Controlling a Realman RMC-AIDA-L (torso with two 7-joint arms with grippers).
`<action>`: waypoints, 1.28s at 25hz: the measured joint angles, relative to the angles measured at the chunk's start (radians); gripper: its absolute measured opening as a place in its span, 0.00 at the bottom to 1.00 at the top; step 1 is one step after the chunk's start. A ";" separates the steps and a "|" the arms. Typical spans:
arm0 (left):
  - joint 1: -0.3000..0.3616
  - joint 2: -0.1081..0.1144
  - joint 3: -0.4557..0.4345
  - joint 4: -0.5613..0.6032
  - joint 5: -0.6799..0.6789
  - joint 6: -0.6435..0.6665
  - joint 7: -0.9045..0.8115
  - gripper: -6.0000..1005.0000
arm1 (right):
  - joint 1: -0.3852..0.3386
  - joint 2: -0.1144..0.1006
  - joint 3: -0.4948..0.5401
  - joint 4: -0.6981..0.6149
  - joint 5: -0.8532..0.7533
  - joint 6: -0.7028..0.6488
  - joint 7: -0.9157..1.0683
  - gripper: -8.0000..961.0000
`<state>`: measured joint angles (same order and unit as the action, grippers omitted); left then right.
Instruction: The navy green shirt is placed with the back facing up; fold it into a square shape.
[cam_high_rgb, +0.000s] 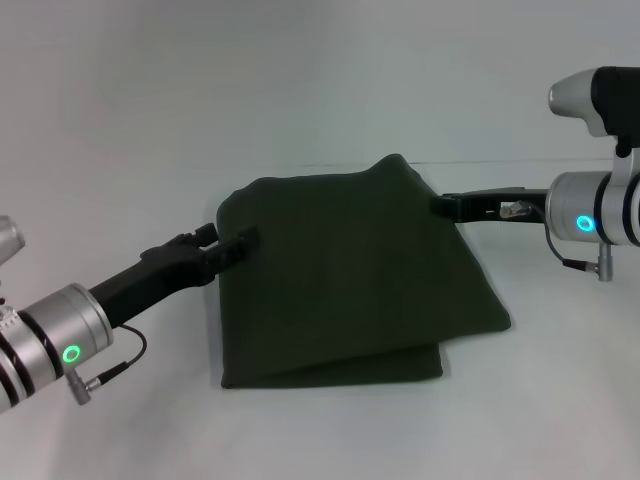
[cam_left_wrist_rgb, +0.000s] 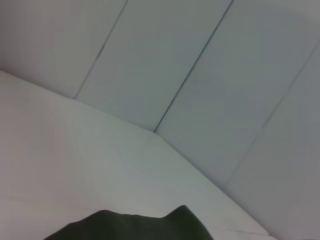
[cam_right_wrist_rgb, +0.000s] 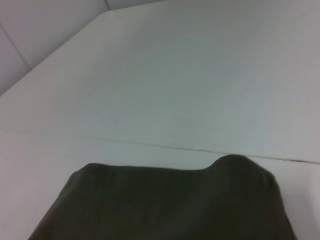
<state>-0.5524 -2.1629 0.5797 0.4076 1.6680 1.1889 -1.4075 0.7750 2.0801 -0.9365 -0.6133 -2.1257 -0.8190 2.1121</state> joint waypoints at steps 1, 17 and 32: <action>-0.003 0.000 0.000 0.000 0.000 -0.011 -0.002 0.87 | -0.007 0.000 0.000 -0.006 0.001 -0.010 -0.003 0.18; -0.023 0.000 0.001 -0.004 -0.001 -0.091 -0.002 0.87 | -0.036 -0.003 0.000 -0.031 0.007 -0.061 -0.014 0.48; -0.081 -0.002 0.021 -0.037 0.008 -0.297 0.004 0.87 | -0.033 -0.005 0.003 -0.036 0.007 -0.092 -0.014 0.64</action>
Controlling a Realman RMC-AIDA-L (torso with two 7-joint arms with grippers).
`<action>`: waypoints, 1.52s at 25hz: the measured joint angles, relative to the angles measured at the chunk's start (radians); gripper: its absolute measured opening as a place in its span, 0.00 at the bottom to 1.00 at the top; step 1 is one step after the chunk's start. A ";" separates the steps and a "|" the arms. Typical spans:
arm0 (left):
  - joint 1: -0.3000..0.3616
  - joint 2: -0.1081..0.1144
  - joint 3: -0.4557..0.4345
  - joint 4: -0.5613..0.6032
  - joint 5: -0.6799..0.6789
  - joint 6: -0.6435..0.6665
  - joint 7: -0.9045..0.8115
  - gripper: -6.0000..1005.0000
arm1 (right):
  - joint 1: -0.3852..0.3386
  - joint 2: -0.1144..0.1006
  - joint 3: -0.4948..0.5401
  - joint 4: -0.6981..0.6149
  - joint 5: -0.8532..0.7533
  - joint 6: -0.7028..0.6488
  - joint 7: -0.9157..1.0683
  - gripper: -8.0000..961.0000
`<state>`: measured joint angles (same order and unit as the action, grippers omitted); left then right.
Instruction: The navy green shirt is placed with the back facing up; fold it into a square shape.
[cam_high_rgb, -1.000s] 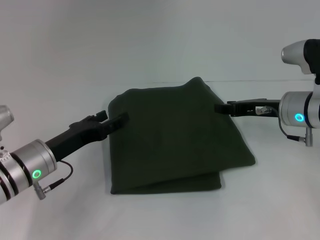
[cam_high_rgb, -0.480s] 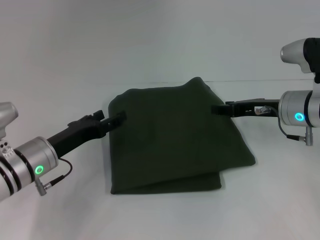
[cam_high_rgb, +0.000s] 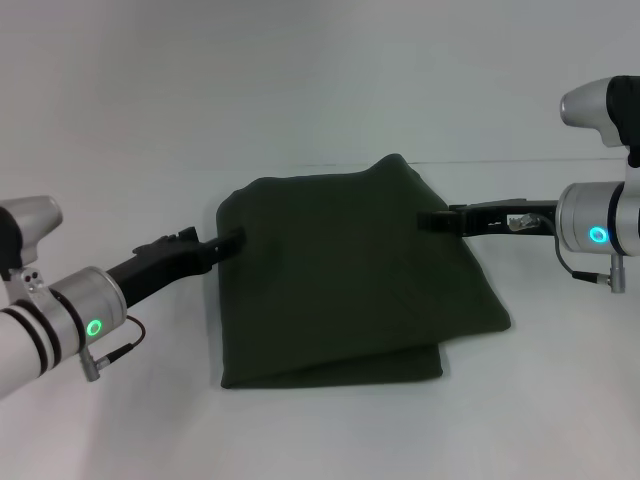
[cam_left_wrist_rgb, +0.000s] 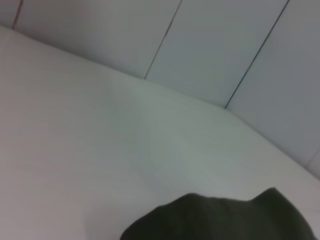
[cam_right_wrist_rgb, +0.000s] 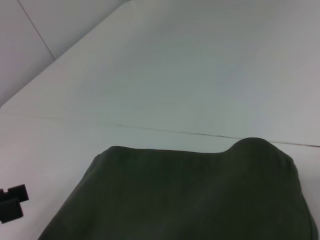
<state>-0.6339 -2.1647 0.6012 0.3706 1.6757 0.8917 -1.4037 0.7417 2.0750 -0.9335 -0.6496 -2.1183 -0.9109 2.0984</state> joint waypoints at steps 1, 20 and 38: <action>-0.002 0.000 0.007 -0.003 0.000 -0.008 0.000 0.87 | -0.001 0.000 0.000 -0.001 0.000 -0.001 0.000 0.64; -0.016 -0.003 0.084 -0.012 0.002 -0.049 -0.004 0.87 | -0.014 -0.005 0.001 0.000 -0.010 0.015 0.054 0.64; 0.048 0.002 0.075 0.055 0.001 0.208 -0.008 0.87 | -0.009 -0.006 0.001 0.107 -0.086 0.144 0.142 0.63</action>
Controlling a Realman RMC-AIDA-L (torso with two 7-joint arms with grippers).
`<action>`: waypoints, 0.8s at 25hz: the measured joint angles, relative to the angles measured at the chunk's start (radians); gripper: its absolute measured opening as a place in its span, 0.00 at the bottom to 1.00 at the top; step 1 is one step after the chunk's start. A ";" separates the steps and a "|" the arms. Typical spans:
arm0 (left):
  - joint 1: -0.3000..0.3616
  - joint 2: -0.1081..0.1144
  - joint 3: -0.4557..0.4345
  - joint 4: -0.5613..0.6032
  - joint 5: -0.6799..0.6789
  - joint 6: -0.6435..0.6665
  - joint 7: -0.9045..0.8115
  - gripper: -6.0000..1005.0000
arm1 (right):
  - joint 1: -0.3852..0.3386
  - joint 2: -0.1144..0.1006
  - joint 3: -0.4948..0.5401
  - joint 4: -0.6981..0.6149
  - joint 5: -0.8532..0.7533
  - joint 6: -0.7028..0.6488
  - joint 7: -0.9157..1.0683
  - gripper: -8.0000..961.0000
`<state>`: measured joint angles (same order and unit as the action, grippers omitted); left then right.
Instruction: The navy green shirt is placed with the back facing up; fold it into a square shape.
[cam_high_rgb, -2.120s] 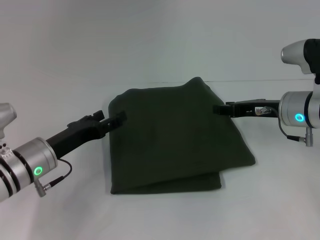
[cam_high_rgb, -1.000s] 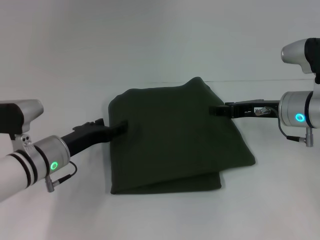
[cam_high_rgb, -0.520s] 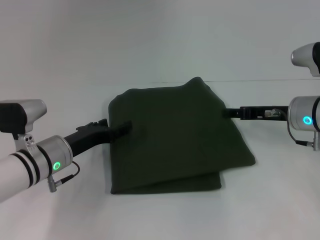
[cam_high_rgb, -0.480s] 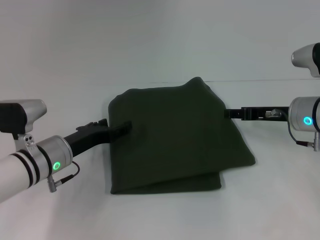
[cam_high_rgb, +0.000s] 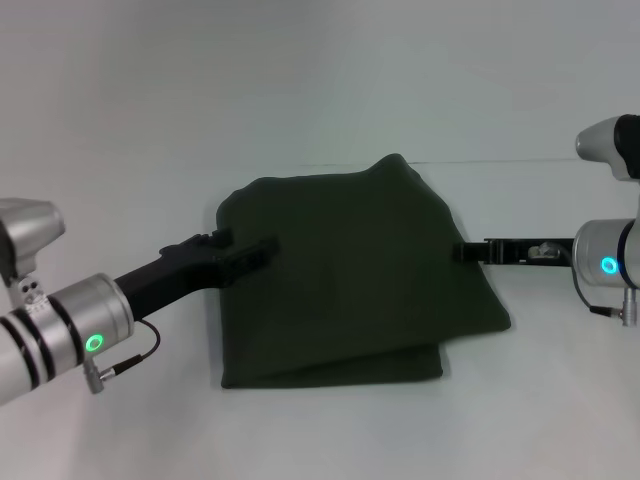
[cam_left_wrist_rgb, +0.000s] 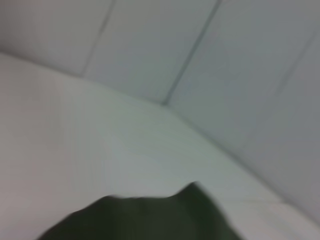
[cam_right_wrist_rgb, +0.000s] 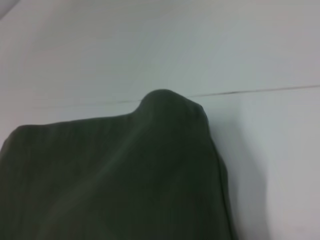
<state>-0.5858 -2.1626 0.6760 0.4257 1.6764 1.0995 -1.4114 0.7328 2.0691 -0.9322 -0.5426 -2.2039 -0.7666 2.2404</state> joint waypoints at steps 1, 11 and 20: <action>0.009 0.000 -0.001 0.010 0.000 0.031 -0.002 0.87 | 0.000 0.001 0.000 0.005 0.002 0.001 -0.001 0.63; 0.074 0.000 -0.002 0.084 0.001 0.303 -0.008 0.87 | 0.001 0.012 0.000 0.027 0.003 0.003 -0.002 0.63; 0.081 0.000 -0.006 0.082 -0.001 0.294 -0.008 0.87 | -0.001 0.013 0.000 0.027 0.004 -0.025 0.005 0.47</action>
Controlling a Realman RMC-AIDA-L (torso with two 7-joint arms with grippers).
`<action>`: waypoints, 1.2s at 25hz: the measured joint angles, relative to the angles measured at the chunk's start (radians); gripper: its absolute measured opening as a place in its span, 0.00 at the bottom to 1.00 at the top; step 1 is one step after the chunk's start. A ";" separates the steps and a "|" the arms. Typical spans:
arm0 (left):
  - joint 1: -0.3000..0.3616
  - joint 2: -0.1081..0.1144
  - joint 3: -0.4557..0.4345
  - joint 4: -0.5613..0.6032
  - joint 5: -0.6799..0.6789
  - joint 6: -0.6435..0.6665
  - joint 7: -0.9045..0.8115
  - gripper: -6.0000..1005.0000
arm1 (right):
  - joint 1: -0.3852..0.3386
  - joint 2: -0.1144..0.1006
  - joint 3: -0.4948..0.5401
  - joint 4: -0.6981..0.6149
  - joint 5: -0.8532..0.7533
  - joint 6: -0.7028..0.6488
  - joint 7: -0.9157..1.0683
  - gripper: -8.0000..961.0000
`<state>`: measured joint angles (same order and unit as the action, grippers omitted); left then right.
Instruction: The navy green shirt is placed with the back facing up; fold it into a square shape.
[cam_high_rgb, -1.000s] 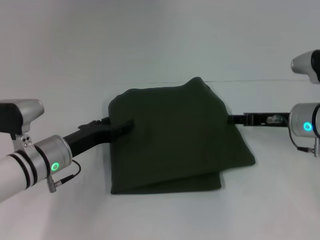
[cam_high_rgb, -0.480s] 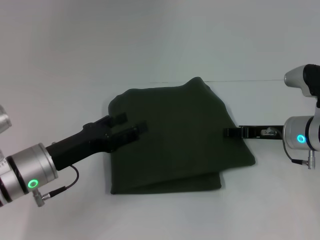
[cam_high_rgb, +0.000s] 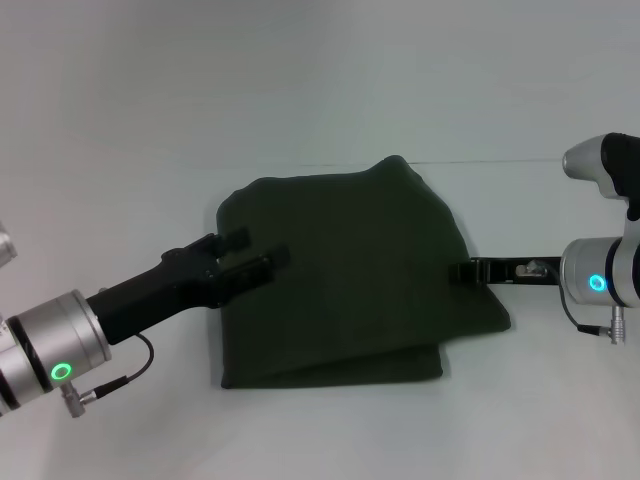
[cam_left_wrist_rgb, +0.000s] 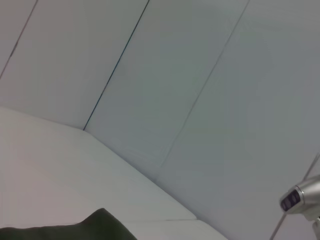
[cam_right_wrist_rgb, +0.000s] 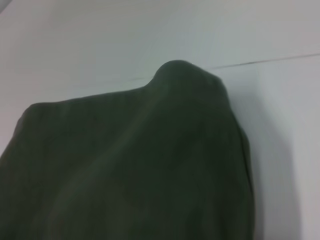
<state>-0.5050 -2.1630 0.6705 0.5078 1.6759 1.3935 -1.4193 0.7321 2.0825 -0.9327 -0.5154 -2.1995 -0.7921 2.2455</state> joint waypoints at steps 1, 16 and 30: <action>0.001 0.000 0.000 0.001 -0.001 0.000 0.000 0.87 | 0.000 0.000 0.000 0.000 0.000 -0.009 -0.001 0.43; 0.002 0.000 -0.006 0.003 -0.006 -0.003 -0.016 0.87 | -0.042 -0.013 0.013 -0.040 0.054 -0.119 -0.009 0.05; -0.004 0.000 -0.011 0.003 0.001 -0.004 -0.037 0.87 | -0.107 -0.031 0.105 -0.132 0.055 -0.306 -0.001 0.05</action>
<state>-0.5093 -2.1630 0.6595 0.5109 1.6768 1.3896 -1.4566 0.6248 2.0518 -0.8272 -0.6479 -2.1446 -1.0983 2.2446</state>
